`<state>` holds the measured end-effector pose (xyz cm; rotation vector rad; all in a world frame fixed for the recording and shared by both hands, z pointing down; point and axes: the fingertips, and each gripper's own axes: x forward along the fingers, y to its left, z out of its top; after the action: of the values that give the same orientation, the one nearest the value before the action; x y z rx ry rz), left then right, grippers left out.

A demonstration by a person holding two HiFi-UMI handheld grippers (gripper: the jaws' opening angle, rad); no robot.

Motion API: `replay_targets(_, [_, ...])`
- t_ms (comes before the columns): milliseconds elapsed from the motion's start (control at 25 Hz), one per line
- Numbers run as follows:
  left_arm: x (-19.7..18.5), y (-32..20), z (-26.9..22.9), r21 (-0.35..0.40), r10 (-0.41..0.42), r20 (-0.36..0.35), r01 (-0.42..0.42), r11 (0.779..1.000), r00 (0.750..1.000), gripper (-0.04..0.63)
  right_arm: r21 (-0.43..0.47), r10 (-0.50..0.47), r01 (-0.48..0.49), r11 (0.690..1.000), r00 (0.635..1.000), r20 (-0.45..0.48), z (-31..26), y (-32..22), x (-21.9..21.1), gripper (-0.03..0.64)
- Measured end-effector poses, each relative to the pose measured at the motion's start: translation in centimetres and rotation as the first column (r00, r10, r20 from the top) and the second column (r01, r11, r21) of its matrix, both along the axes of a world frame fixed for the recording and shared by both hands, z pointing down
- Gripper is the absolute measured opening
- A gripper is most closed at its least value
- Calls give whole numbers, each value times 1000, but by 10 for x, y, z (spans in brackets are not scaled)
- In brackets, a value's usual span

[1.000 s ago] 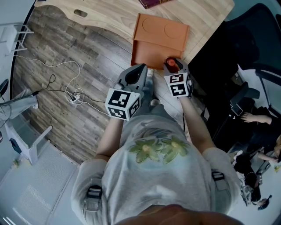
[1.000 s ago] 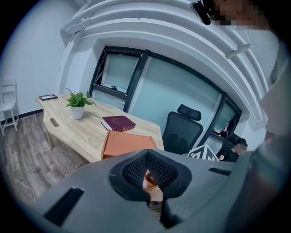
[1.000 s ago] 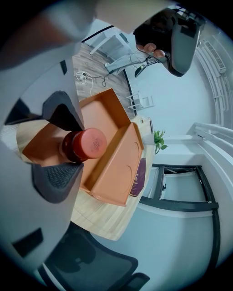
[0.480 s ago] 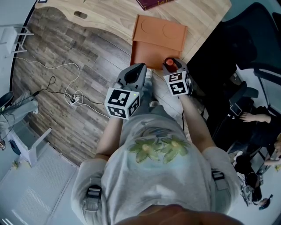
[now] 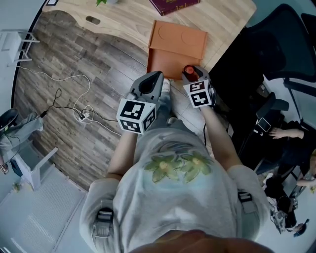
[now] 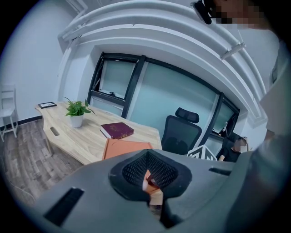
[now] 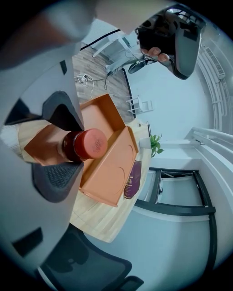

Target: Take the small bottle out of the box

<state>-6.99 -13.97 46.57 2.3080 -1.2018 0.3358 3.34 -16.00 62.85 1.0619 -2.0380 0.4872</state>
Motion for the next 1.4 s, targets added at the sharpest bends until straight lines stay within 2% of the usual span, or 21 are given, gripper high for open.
replay_targets(1400, [17,5,-34,78,61,2,-61,995,998,8,90,-15,7,996,996,90,-68,16,2,207])
